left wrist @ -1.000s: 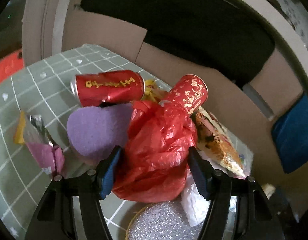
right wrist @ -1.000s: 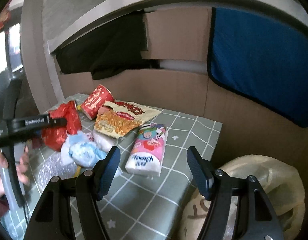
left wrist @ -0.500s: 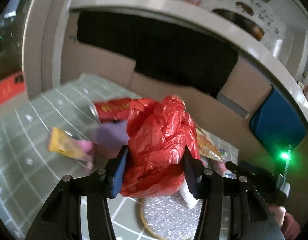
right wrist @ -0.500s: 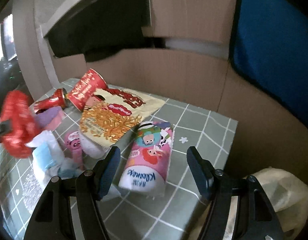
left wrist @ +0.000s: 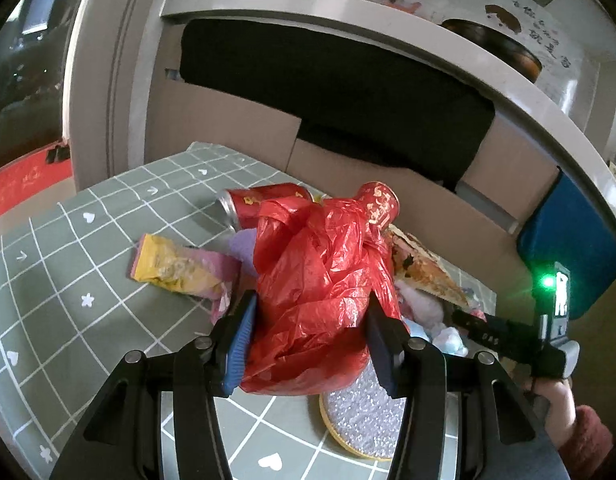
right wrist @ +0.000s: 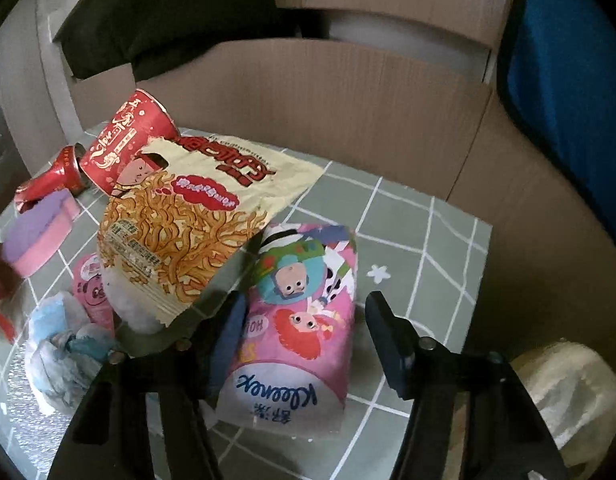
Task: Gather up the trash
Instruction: 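Carry the red bag and tissue pack over the bin and release both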
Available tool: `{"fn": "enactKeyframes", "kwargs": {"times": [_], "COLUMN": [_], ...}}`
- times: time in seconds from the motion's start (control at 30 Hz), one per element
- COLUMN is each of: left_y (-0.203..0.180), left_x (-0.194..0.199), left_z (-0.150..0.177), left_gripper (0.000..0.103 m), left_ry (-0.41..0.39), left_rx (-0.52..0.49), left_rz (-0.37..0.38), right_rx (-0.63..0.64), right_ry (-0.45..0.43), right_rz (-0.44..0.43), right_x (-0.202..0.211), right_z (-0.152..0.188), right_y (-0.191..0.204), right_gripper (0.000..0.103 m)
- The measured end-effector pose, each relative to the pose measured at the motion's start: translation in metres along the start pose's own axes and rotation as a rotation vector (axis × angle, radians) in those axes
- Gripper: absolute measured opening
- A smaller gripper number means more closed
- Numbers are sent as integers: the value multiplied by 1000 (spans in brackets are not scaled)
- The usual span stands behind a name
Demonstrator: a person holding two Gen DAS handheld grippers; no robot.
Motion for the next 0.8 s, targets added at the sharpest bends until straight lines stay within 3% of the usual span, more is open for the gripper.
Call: {"fn": "enactKeyframes", "kwargs": {"times": [0.17,0.37,0.53,0.8], "left_y": [-8,-33,-61,-123], "left_x": [8,34,59,82], "left_z": [-1,-9,-13,-11], "left_gripper": [52,52,52,52], "left_ry": [-14,-59,-84,-101], "left_rx": [-15,-46,-79,-157], "left_rz": [8,26,31,101], "right_rx": [-24,51,86,60], "right_ry": [-61,-216,-284,-416], "right_rz": [-104,-122,-128,-95], "right_x": [35,117,166,240], "right_z": [5,15,25,27], "right_y": [7,23,29,-3], "right_gripper": [40,40,40,40]}}
Point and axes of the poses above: each gripper's, at about its wrist camera, not at the fingertips, and x roughly against the way its jaws point, y to its left, z to its underside, the point moved 9 cm from there along -x, roughly the way its jaws point, and after that the axes turned 4 degrees about -x, right-handed, at the moved point
